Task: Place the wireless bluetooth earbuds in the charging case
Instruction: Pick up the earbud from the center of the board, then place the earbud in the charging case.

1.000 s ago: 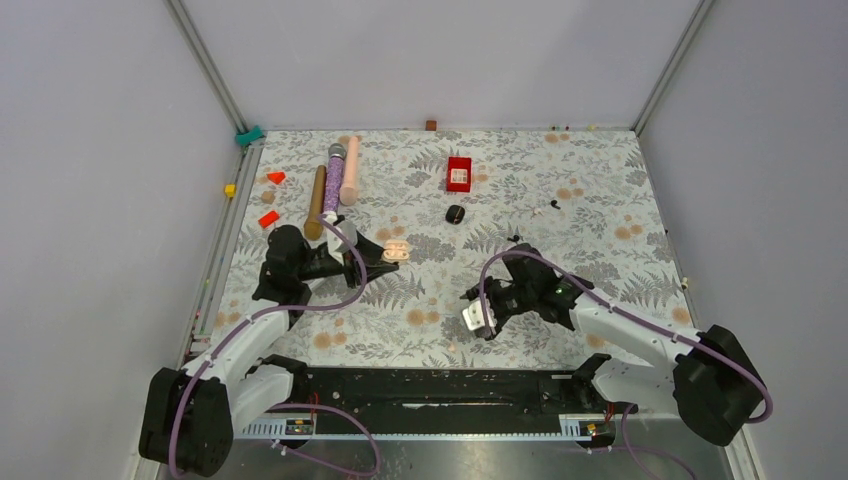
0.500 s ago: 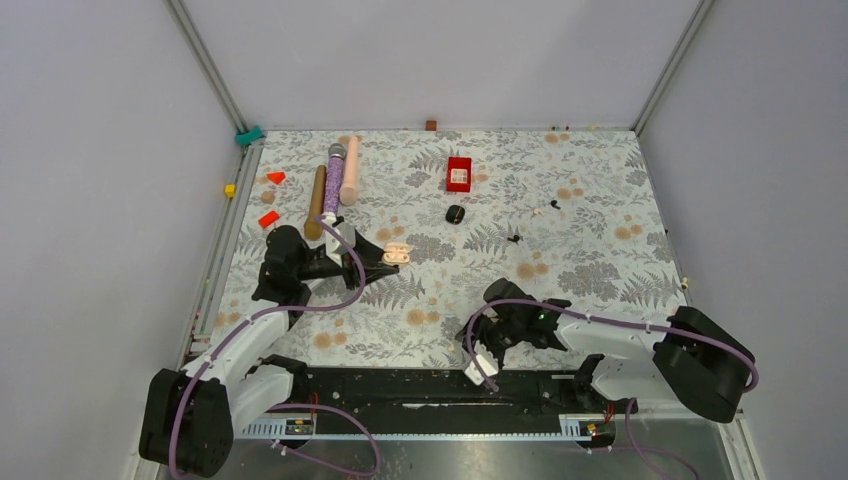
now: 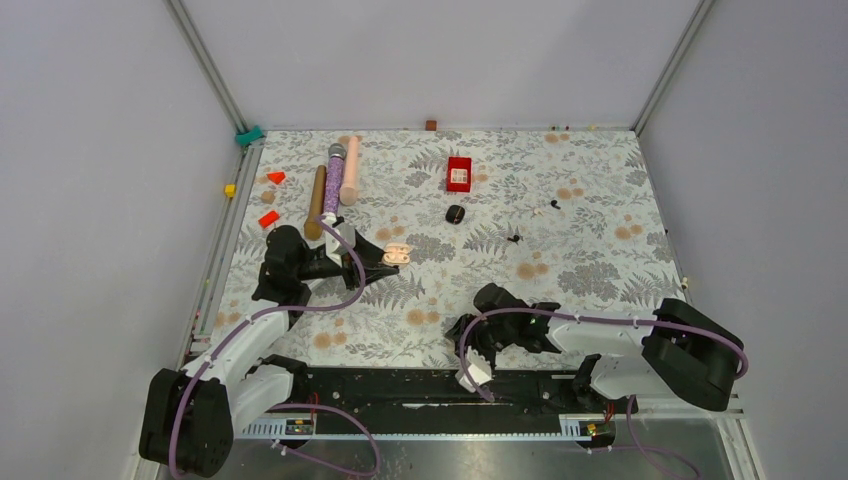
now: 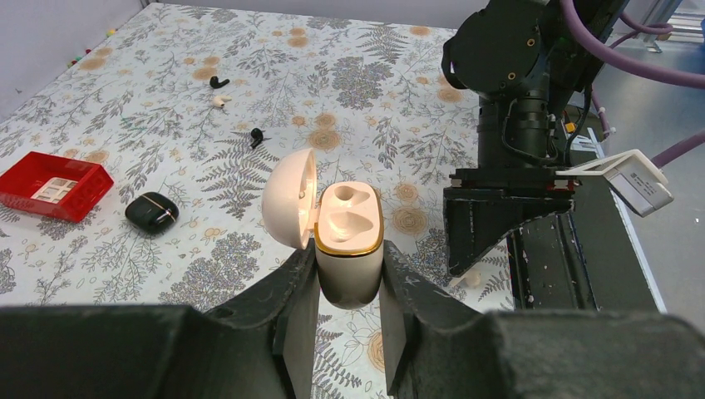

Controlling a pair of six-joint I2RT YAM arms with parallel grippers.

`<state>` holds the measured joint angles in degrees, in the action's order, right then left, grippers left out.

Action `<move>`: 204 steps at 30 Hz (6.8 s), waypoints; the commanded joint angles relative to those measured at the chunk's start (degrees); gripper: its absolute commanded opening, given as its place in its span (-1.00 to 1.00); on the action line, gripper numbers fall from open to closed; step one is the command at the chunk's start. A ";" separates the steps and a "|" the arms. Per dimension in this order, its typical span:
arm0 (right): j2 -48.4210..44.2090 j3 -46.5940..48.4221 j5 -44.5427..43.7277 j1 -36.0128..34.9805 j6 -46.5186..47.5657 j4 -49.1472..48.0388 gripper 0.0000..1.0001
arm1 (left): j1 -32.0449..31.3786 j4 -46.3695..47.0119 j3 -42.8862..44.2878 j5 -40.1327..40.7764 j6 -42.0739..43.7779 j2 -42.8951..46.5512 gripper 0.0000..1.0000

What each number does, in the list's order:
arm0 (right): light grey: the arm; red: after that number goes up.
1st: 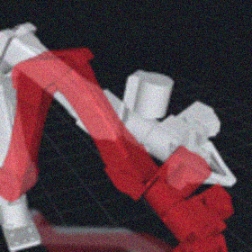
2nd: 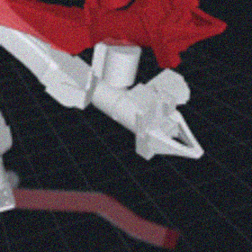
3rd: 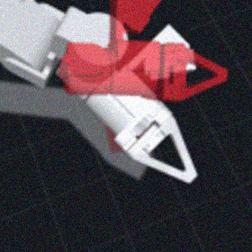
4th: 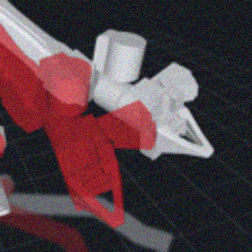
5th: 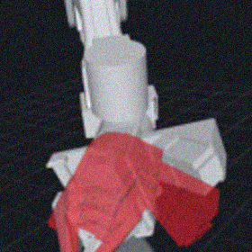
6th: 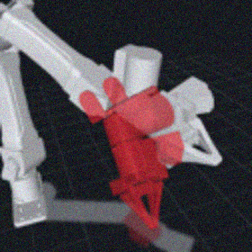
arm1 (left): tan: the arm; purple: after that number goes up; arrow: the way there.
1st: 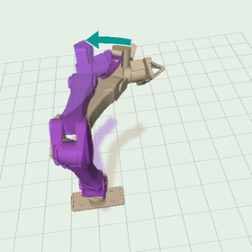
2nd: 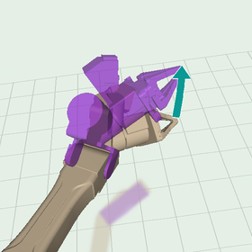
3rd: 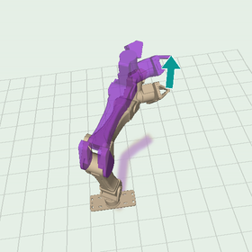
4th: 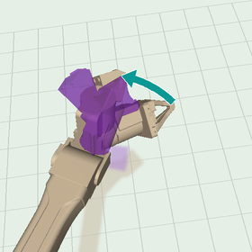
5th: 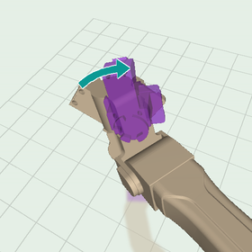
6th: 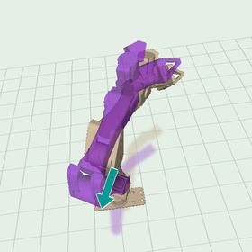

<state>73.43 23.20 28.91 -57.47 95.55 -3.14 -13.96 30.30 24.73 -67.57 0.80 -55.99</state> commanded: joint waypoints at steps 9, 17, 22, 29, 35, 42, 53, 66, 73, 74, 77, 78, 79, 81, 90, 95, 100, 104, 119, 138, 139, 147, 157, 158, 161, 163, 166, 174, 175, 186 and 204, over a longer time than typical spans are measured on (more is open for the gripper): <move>1.03 3.86 -2.08 -3.45 4.77 14.47 -0.12 | 0.31 2.73 0.58 -2.04 0.66 -0.40 -1.00; 3.47 5.43 -5.73 -6.00 1.59 13.57 -0.22 | 0.25 2.45 0.58 -2.02 0.87 -0.44 -1.00; 4.10 5.80 -6.80 -6.59 0.65 13.29 -0.28 | 0.20 2.47 0.62 -2.25 0.88 -0.48 -1.00; 4.78 6.07 -7.66 -7.21 -1.71 11.39 -0.48 | 0.24 2.45 0.68 -2.31 0.74 -0.65 -1.00; 4.55 7.20 -9.16 -7.39 -8.17 7.80 -0.58 | 0.22 2.45 0.66 -2.55 0.71 -0.71 -1.00; 0.35 16.43 -5.74 -7.33 -15.00 22.09 -0.66 | 0.17 1.85 0.40 -4.35 2.19 -0.78 -1.00; -3.81 32.67 16.03 2.61 -25.61 42.51 -0.71 | -0.91 -6.13 1.91 -6.06 8.41 -0.49 -1.00; -3.20 45.70 47.57 12.96 -46.01 41.30 -0.72 | -7.43 -24.09 6.55 -9.46 22.47 -0.90 -1.00; 2.00 47.22 47.82 13.44 -55.01 35.21 -0.75 | -9.35 -36.21 9.52 -12.57 31.95 -1.40 -1.00; 2.23 46.71 47.70 13.47 -56.94 33.27 -0.75 | -9.52 -37.62 9.88 -12.89 33.55 -1.41 -1.00; 2.42 45.12 46.05 13.53 -61.51 27.40 -0.76 | -9.84 -40.20 10.53 -13.43 35.17 -1.41 -1.00; 2.53 44.94 45.31 13.55 -61.89 26.58 -0.76 | -9.94 -40.56 10.58 -13.74 35.42 -1.40 -1.00; 2.65 44.92 44.71 13.54 -61.90 26.30 -0.76 | -10.01 -41.19 10.79 -13.88 35.91 -1.40 -1.00; 3.09 45.06 43.26 13.65 -61.90 25.92 -0.76 | -10.25 -42.66 11.23 -14.23 37.04 -1.61 -1.00; 3.02 39.73 38.86 13.63 -70.15 13.81 -0.77 | -10.24 -43.10 12.09 -13.26 37.25 -2.10 -1.00; 1.54 33.49 36.43 13.56 -80.34 -0.14 -0.79 | -10.29 -43.21 12.47 -12.79 37.16 -2.65 -1.00; 0.77 32.26 36.31 13.59 -80.95 -1.36 -0.78 | -10.24 -43.15 12.74 -12.75 36.81 -3.12 -1.00; 0.52 31.80 35.69 13.55 -80.91 -2.30 -0.79 | -10.30 -43.17 12.80 -13.33 36.66 -3.21 -1.00; -0.19 32.02 34.25 13.56 -70.97 8.89 -0.79 | -10.20 -43.14 13.02 -13.15 36.25 -3.17 -1.00; 1.67 32.15 33.15 12.18 -70.06 8.58 -0.79 | -10.20 -43.13 12.89 -13.50 36.28 -3.27 -1.00; 1.78 32.09 33.22 12.06 -70.04 8.53 -0.79 | -10.21 -43.14 12.89 -13.53 36.30 -3.32 -1.00; 2.69 32.26 33.11 11.42 -69.57 8.87 -0.79 | -10.21 -43.14 12.80 -13.86 36.40 -3.03 -1.00; 3.03 32.26 31.41 11.42 -68.10 9.73 -0.69 | -10.16 -43.22 12.88 -14.58 36.13 -2.77 -1.00; 3.19 32.32 31.38 11.42 -68.17 9.65 -0.64 | -10.16 -43.16 12.82 -14.61 36.15 -2.73 -1.00; 3.14 32.57 31.23 11.42 -68.12 9.65 -0.57 | -10.19 -43.12 12.85 -14.65 36.19 -2.72 -1.00; 2.93 32.76 31.13 11.40 -68.18 9.70 -0.52 | -10.17 -43.18 12.84 -14.64 36.10 -2.71 -1.00; 2.31 33.11 30.95 11.40 -68.40 9.75 -0.42 | -10.20 -43.17 12.82 -14.71 36.04 -2.79 -1.00; 0.88 34.40 31.95 11.41 -69.20 10.51 -0.22 | -10.21 -43.15 12.83 -14.53 36.00 -2.81 -1.00; 0.78 34.56 32.18 11.35 -69.56 10.50 -0.21 | -10.20 -43.13 12.80 -14.52 36.10 -2.83 -1.00; -1.13 38.49 33.86 11.43 -70.01 14.42 -0.17 | -10.21 -43.13 12.85 -14.68 36.03 -2.99 -1.00; 0.72 36.57 36.91 11.08 -68.45 15.03 -0.35 | -10.20 -43.11 12.89 -14.33 35.86 -2.94 -1.00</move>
<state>73.47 60.03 64.20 -45.71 29.39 15.77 -24.08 -14.17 35.59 -79.00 35.97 -59.11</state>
